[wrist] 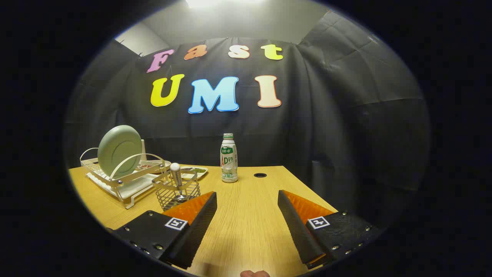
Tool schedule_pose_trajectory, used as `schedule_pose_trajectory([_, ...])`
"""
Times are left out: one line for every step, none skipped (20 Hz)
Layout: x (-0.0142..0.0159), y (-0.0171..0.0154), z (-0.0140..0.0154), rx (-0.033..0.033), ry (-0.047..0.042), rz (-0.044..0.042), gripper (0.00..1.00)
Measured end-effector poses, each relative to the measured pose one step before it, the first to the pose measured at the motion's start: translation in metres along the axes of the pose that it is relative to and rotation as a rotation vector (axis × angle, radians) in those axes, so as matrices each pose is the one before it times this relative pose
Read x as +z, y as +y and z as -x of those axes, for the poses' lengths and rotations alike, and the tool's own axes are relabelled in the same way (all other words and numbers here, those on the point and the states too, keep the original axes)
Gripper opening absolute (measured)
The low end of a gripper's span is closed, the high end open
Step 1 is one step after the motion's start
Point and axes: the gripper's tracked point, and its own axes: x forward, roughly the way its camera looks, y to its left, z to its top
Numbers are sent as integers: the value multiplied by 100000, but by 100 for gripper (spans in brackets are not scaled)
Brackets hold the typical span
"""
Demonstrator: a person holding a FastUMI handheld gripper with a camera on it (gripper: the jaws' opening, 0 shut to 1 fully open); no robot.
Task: Take the plate from the dish rack, then take the spoon from the basket and place it into the plate.
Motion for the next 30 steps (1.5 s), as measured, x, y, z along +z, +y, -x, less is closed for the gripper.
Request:
schedule_pose_trajectory([204, -271, -870, -627, 388, -732, 98])
schedule_pose_trajectory([238, -369, -745, -932, 483, -798, 98])
schedule_pose_trajectory([661, -326, -432, -524, -71, 115, 98])
schedule_pose_trajectory([855, -510, -241, -1376, -101, 555, 98])
schedule_pose_trajectory([1291, -442, 42, -836, -854, -42, 98])
schedule_pose_trajectory([1411, -127, 220, -526, -1056, 100, 98])
schedule_pose_trajectory([1762, -109, 270, -589, -1141, 343, 98])
schedule_pose_trajectory([1603, 164, 320, -356, -270, 238, 98])
schedule_pose_trajectory([1568, 453, 393, -45, -728, 18, 98])
schedule_pose_trajectory([1508, 916, 173, 1334, 220, -652, 98])
schedule_pose_trajectory([1144, 1263, 332, 1971, 929, -1009, 98])
schedule_pose_trajectory([1421, 1213, 146, 1019, 338, -603, 99])
schedule_pose_trajectory([1459, 1111, 168, 633, -721, -495, 99])
schedule_pose_trajectory([1456, 1319, 64, 440, -789, -702, 99])
schedule_pose_trajectory([1216, 1462, 72, 806, -843, -861, 99])
schedule_pose_trajectory([1215, 1433, 113, 653, -513, -1234, 99])
schedule_pose_trajectory([895, 1346, -115, 699, -427, -1527, 99])
schedule_pose_trajectory([640, 1361, -172, 1345, 110, -1504, 99])
schedule_pose_trajectory([456, 1170, -301, 904, 506, -669, 99])
schedule_pose_trajectory([520, 795, -344, 482, -29, 654, 99])
schedule_pose_trajectory([497, 539, -496, 166, -267, 1630, 99])
schedule_pose_trajectory([576, 609, -312, 204, -280, 1256, 99])
schedule_pose_trajectory([579, 707, -142, 749, -514, 367, 99])
schedule_pose_trajectory([495, 930, -363, 489, -476, 217, 99])
schedule_pose_trajectory([126, 478, -351, -201, 358, 409, 99])
schedule_pose_trajectory([-61, 582, -300, -245, 1046, 450, 99])
schedule_pose_trajectory([-307, 596, -249, -393, 1823, 41, 99])
schedule_pose_trajectory([-138, 1010, -303, 1657, 1295, -768, 99])
schedule_pose_trajectory([-89, 1001, -257, 993, 1321, -885, 99])
schedule_pose_trajectory([-92, 518, -218, 403, 844, -9, 99])
